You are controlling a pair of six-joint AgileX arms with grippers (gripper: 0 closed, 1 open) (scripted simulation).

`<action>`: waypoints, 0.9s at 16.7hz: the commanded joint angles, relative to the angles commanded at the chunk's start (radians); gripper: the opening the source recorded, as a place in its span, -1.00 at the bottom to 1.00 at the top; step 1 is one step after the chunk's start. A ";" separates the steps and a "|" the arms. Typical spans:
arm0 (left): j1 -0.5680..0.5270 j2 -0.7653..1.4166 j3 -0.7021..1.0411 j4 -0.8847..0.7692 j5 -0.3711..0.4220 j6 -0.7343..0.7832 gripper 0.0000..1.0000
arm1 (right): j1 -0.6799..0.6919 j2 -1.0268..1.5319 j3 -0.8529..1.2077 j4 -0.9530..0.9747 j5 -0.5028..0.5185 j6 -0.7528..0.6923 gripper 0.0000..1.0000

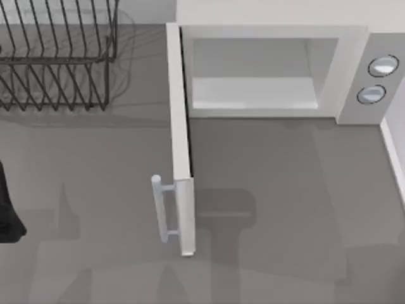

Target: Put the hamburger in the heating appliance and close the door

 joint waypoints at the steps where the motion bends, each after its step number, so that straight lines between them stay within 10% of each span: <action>1: 0.000 0.000 0.000 0.000 0.000 0.000 1.00 | 0.000 0.000 0.000 0.000 0.000 0.000 -1.00; 15: 0.000 0.000 0.000 0.000 0.000 0.000 1.00 | -0.006 -0.168 0.239 -0.416 0.001 0.014 -1.00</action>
